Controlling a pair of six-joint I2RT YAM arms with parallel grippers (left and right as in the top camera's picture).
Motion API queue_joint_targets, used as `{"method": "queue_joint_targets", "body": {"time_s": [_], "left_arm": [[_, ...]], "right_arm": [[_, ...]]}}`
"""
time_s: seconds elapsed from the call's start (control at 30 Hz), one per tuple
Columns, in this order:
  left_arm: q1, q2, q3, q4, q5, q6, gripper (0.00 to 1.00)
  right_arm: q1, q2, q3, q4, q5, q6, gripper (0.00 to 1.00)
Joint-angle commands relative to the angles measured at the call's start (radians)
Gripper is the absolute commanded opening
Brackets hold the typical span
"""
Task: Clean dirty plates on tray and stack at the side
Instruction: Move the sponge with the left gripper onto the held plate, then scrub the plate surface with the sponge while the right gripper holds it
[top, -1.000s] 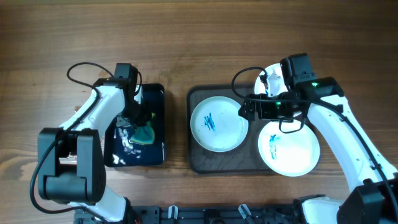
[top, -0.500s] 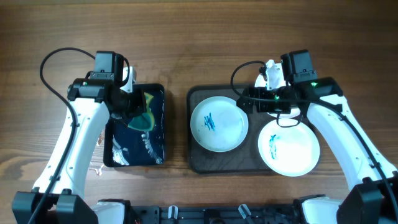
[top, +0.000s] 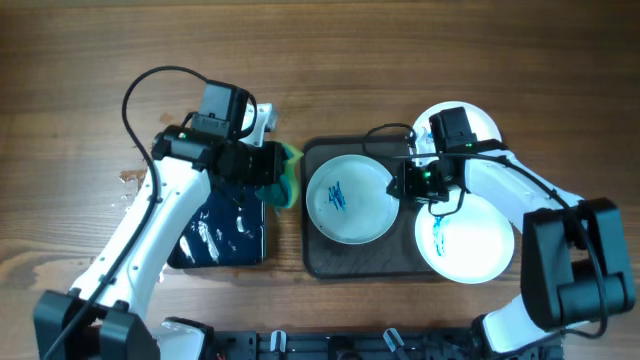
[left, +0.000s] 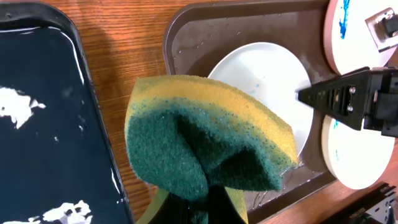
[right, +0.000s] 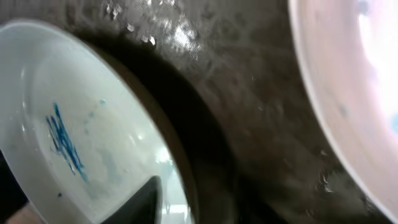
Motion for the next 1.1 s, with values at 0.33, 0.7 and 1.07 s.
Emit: {"method": "queue_joint_targets", "body": {"time_s": [0.33, 0.7, 1.07], "left_arm": [[-0.131, 0.182, 0.012, 0.169, 0.133, -0.054, 0.04], [-0.251, 0.509, 0.012, 0.628, 0.377, -0.316, 0.04], [-0.036, 0.521, 0.012, 0.174, -0.195, -0.247, 0.04]], "right_arm": [[0.004, 0.093, -0.028, 0.07, -0.026, 0.076, 0.04], [0.004, 0.093, -0.028, 0.01, -0.038, 0.043, 0.04], [0.004, 0.093, -0.028, -0.015, -0.042, 0.026, 0.04]]}}
